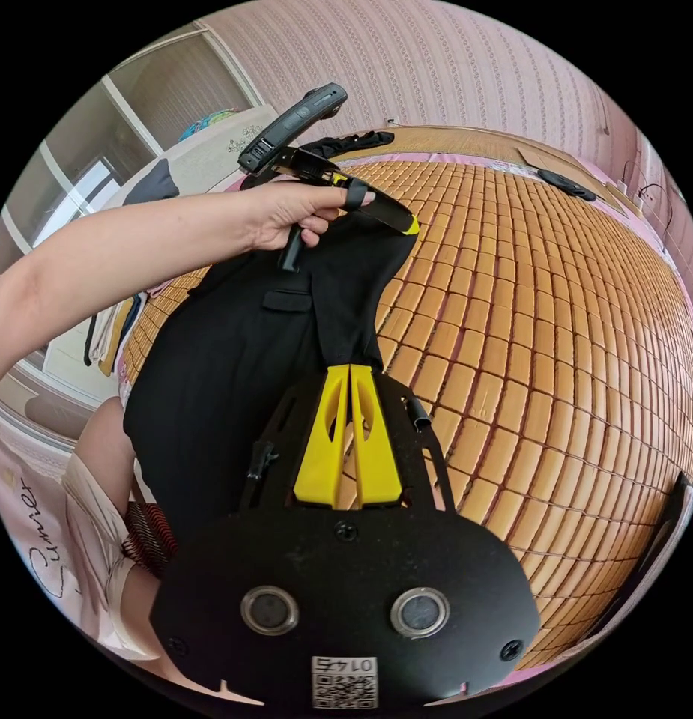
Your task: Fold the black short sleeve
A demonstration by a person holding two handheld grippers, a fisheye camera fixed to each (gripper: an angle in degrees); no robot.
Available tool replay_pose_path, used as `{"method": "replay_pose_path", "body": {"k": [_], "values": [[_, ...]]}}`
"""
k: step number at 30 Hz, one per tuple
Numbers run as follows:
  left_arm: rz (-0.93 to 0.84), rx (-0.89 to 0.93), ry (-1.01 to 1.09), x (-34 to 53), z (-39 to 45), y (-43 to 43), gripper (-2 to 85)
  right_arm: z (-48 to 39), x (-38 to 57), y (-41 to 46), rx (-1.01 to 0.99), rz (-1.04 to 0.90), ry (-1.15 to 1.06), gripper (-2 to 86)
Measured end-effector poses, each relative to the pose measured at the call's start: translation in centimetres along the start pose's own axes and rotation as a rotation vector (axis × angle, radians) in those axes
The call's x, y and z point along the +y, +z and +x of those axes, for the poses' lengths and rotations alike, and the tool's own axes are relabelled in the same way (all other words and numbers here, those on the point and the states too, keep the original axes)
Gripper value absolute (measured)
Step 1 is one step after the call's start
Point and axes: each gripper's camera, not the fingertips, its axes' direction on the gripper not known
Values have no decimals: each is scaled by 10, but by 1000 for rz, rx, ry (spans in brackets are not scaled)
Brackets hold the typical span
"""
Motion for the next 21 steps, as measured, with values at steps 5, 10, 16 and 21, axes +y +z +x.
{"method": "replay_pose_path", "body": {"k": [5,10,16,21], "values": [[168,70,-31,28,-35,-63,73,13,2,-3,-37,38,38,6],[303,72,-51,126,-124,-153,65,16,-6,-13,-8,89,66,48],[195,-59,-200,250,-235,-187,67,35,-52,-1,-68,154,196,91],[305,108,-482,309,-301,-180,97,86,-125,25,-94,170,404,115]]}}
